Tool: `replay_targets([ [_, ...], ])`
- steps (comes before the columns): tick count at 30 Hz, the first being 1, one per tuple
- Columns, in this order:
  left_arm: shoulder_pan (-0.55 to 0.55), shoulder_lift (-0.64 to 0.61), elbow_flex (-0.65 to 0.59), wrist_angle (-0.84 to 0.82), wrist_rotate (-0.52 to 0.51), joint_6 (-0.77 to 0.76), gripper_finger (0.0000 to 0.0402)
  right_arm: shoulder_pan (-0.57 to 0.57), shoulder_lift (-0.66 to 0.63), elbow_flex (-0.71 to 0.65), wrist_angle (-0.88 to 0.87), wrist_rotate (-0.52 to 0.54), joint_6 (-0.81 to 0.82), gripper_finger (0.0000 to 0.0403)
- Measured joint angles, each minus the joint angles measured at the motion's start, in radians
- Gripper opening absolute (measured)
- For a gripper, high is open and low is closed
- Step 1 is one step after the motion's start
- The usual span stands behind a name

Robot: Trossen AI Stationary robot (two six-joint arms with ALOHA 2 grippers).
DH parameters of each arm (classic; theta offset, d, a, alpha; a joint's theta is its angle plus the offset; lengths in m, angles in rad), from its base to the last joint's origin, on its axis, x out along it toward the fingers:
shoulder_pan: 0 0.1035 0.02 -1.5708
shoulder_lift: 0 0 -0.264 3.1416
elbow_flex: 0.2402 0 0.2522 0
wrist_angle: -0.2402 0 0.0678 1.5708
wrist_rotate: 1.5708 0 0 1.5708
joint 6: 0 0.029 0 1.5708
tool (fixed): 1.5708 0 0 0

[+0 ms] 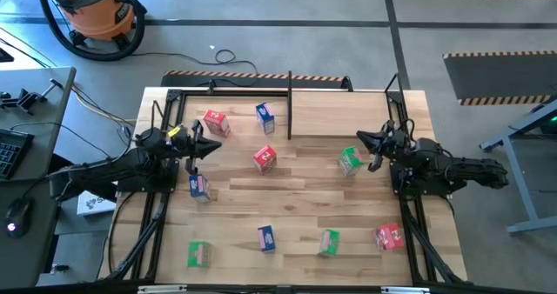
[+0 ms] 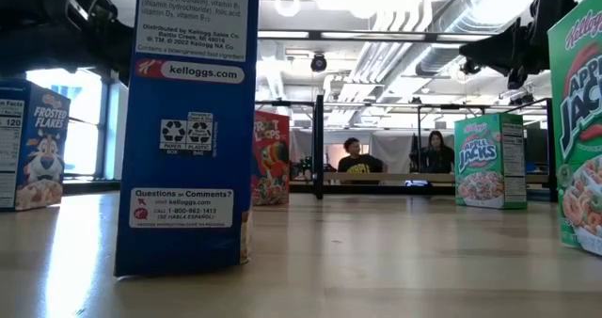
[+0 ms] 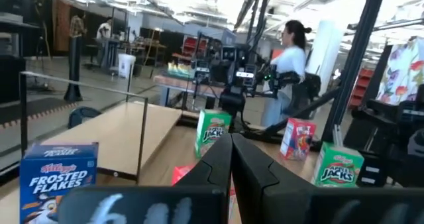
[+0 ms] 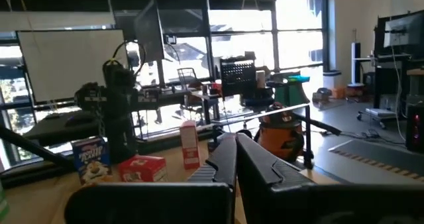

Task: Stack cereal on shelf
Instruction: Put the top green cereal box on the shelf

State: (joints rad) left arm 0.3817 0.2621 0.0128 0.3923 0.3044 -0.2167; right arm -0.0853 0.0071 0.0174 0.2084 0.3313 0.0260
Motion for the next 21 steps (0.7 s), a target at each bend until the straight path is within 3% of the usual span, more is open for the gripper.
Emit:
replay_targets([
  [7, -0.046, 0.223, 0.000, 0.256, -0.065, 0.026, 0.0001, 0.000, 0.000, 0.000, 0.015, 0.037, 0.068, 0.0029],
  [13, -0.118, 0.349, 0.000, 0.422, -0.068, 0.076, 0.0001, 0.000, 0.008, 0.000, 0.017, 0.031, 0.146, 0.0111],
  [17, -0.169, 0.378, 0.000, 0.428, -0.169, 0.128, 0.0001, 0.000, 0.061, 0.002, 0.013, 0.037, 0.203, 0.0171],
  [21, -0.201, 0.409, -0.001, 0.412, -0.148, 0.119, 0.0001, 0.000, 0.173, 0.062, 0.009, 0.064, 0.235, 0.0217],
])
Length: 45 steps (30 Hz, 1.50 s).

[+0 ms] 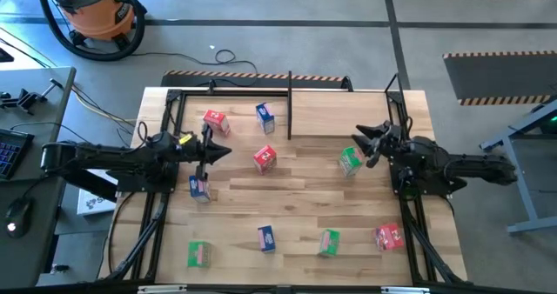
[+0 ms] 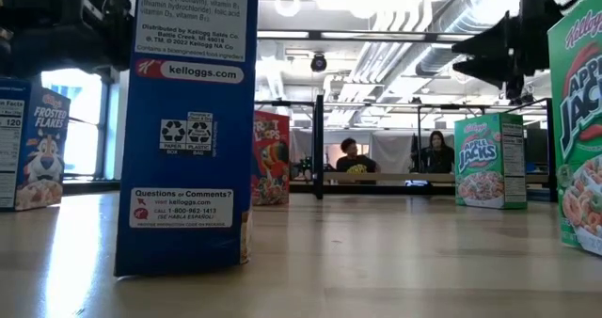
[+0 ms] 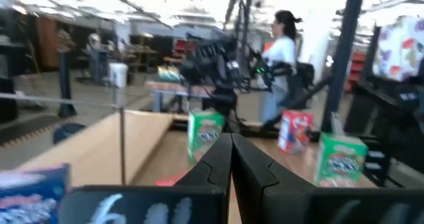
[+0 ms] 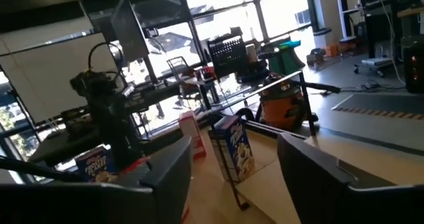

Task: Stack cereal on shelf
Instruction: Put the top green cereal box on the shelf

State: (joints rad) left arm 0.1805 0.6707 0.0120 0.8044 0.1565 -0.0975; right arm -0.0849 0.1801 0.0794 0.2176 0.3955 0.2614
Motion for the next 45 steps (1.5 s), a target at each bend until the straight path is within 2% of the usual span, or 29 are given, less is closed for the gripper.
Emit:
replay_targets([
  [3, -0.015, 0.032, 0.000, -0.013, -0.002, -0.002, 0.0001, 0.000, 0.112, 0.101, -0.091, 0.032, 0.002, 0.0238],
  [6, -0.018, 0.058, 0.000, -0.014, -0.026, 0.039, 0.0001, -0.009, 0.241, 0.246, -0.318, 0.045, 0.065, 0.0247],
  [13, -0.017, 0.070, 0.000, -0.010, -0.052, 0.098, 0.0001, -0.027, 0.575, 0.611, -0.918, -0.087, 0.359, 0.0248],
  [18, -0.018, 0.070, 0.000, 0.010, -0.073, 0.141, 0.0001, -0.050, 0.811, 0.824, -1.250, -0.195, 0.554, 0.0249],
  [23, -0.014, 0.070, 0.002, 0.015, -0.094, 0.245, 0.0001, -0.094, 0.997, 0.965, -1.327, -0.314, 0.599, 0.0266],
  [30, 0.030, 0.070, 0.063, 0.013, -0.090, 0.277, 0.0001, -0.138, 1.197, 1.065, -1.506, -0.382, 0.598, 0.0304],
  [35, 0.052, 0.070, 0.097, 0.010, -0.081, 0.299, 0.0001, -0.151, 1.239, 1.046, -1.520, -0.451, 0.568, 0.0307],
  [41, 0.075, 0.070, 0.106, 0.003, -0.071, 0.308, 0.0000, -0.151, 1.239, 1.032, -1.477, -0.431, 0.569, 0.0307],
  [45, 0.102, 0.070, 0.106, -0.015, -0.070, 0.250, 0.0000, -0.151, 1.252, 1.031, -1.476, -0.430, 0.577, 0.0305],
])
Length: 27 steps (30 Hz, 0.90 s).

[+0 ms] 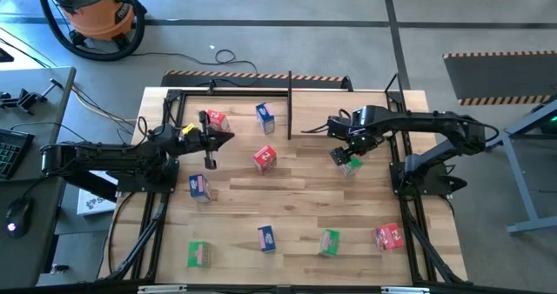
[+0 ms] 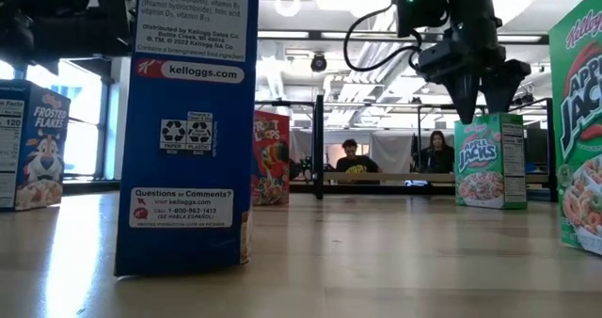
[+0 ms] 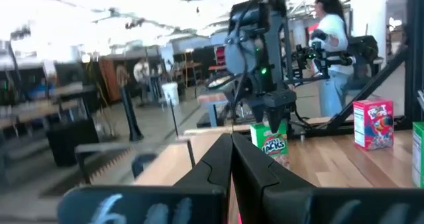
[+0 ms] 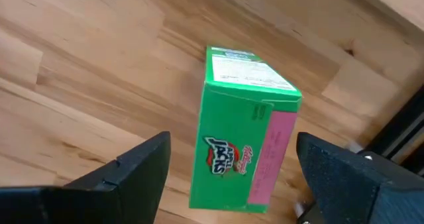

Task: Stack cereal on shelf
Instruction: Put the top green cereal box on the shelf

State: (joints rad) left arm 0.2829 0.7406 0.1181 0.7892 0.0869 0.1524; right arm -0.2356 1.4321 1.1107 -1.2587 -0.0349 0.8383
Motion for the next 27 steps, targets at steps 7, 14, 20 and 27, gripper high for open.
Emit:
replay_targets([
  [7, 0.074, 0.000, 0.000, -0.119, -0.004, -0.047, 0.0000, 0.000, 0.024, -0.001, 0.010, -0.002, 0.036, 0.0262],
  [14, 0.124, 0.000, 0.000, -0.194, -0.007, -0.088, 0.0000, 0.000, 0.027, -0.001, 0.029, -0.019, 0.044, 0.0202],
  [20, 0.125, 0.000, -0.001, -0.218, -0.005, -0.100, 0.0000, 0.000, 0.027, -0.001, 0.029, -0.021, 0.008, 0.0183],
  [27, 0.124, 0.000, -0.016, -0.217, -0.004, -0.108, 0.0000, 0.000, 0.027, 0.063, 0.023, -0.022, -0.122, 0.0182],
])
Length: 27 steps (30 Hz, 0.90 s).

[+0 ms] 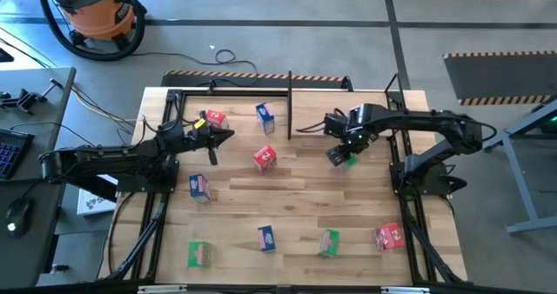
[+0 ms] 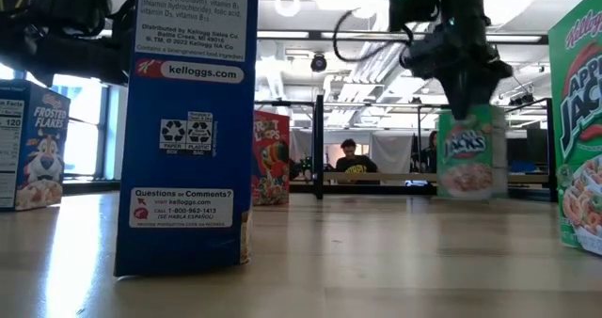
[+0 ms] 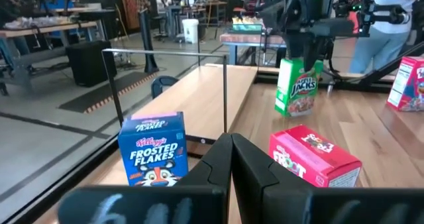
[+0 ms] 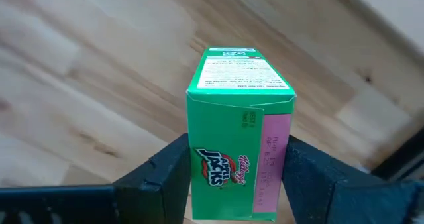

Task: Stack cereal on shelf
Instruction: Put the top green cereal box on the shelf

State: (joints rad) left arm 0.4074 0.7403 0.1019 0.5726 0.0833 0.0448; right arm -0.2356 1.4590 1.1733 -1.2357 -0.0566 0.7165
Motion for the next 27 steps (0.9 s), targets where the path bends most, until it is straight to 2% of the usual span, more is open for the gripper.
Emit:
replay_targets([
  [4, 0.000, 0.000, -0.004, 0.001, 0.000, 0.000, 0.0000, -0.001, 0.000, 0.124, -0.023, 0.005, -0.117, 0.0181],
  [7, 0.000, 0.000, -0.004, 0.001, 0.000, 0.000, 0.0000, -0.020, 0.020, 0.256, -0.068, 0.061, -0.235, 0.0181],
  [11, 0.000, 0.000, -0.004, 0.002, 0.000, 0.008, 0.0000, -0.084, 0.113, 0.457, -0.133, 0.183, -0.452, 0.0181],
  [13, 0.000, 0.000, -0.004, 0.007, 0.000, 0.010, 0.0000, -0.128, 0.179, 0.559, -0.146, 0.202, -0.589, 0.0181],
  [20, 0.000, 0.000, -0.004, 0.015, 0.000, 0.015, 0.0000, -0.288, 0.441, 0.899, -0.174, 0.176, -1.072, 0.0181],
  [24, 0.000, 0.000, -0.004, 0.001, 0.000, 0.011, 0.0000, -0.353, 0.580, 1.050, -0.198, 0.160, -1.224, 0.0181],
  [27, 0.000, 0.000, -0.004, -0.014, 0.000, 0.011, 0.0000, -0.391, 0.641, 1.087, -0.173, 0.110, -1.270, 0.0181],
])
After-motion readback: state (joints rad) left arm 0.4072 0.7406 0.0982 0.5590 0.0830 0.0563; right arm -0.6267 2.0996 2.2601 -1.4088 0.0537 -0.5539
